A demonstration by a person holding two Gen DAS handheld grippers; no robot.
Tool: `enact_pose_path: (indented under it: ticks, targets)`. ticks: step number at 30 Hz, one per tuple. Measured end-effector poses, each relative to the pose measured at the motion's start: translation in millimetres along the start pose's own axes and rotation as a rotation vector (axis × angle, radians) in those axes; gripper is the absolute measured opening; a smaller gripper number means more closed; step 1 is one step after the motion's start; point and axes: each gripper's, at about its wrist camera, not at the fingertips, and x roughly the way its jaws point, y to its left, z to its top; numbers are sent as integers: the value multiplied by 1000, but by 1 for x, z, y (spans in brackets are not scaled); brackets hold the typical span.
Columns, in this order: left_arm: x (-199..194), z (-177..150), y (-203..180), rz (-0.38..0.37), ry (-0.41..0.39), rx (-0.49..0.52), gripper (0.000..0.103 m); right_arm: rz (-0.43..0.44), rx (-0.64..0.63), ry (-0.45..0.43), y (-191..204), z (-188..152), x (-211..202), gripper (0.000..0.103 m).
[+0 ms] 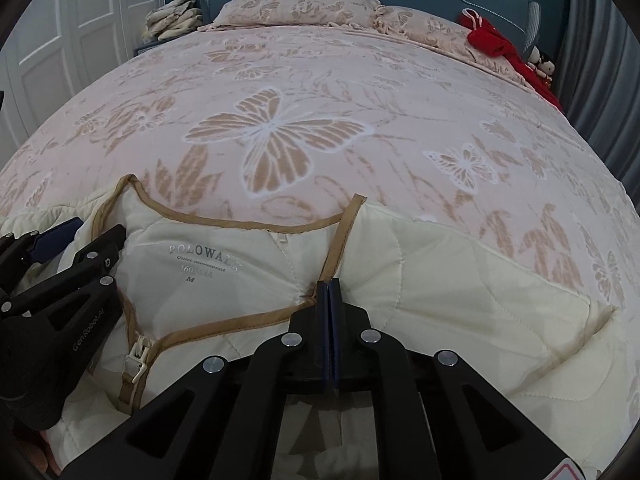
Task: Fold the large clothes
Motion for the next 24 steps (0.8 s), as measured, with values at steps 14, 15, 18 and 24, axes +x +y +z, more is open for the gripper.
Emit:
enact_pose_path:
  ticks: [14,15,18,24]
  targets:
    - [-94,-34,60,-134,22,-166,94,128,212,-68,-52,-38,-101,47]
    - [-113,-51,68,-161,29,-163,94,131,202,-75,-57,-56,-125,54]
    - [-159,-105,88,-172,65,-132,94,113,167,-49,-71,-113,-175,65]
    - [-228,-218,146,-101,152,-198,94,38,169,67,-106,-246,-255,73]
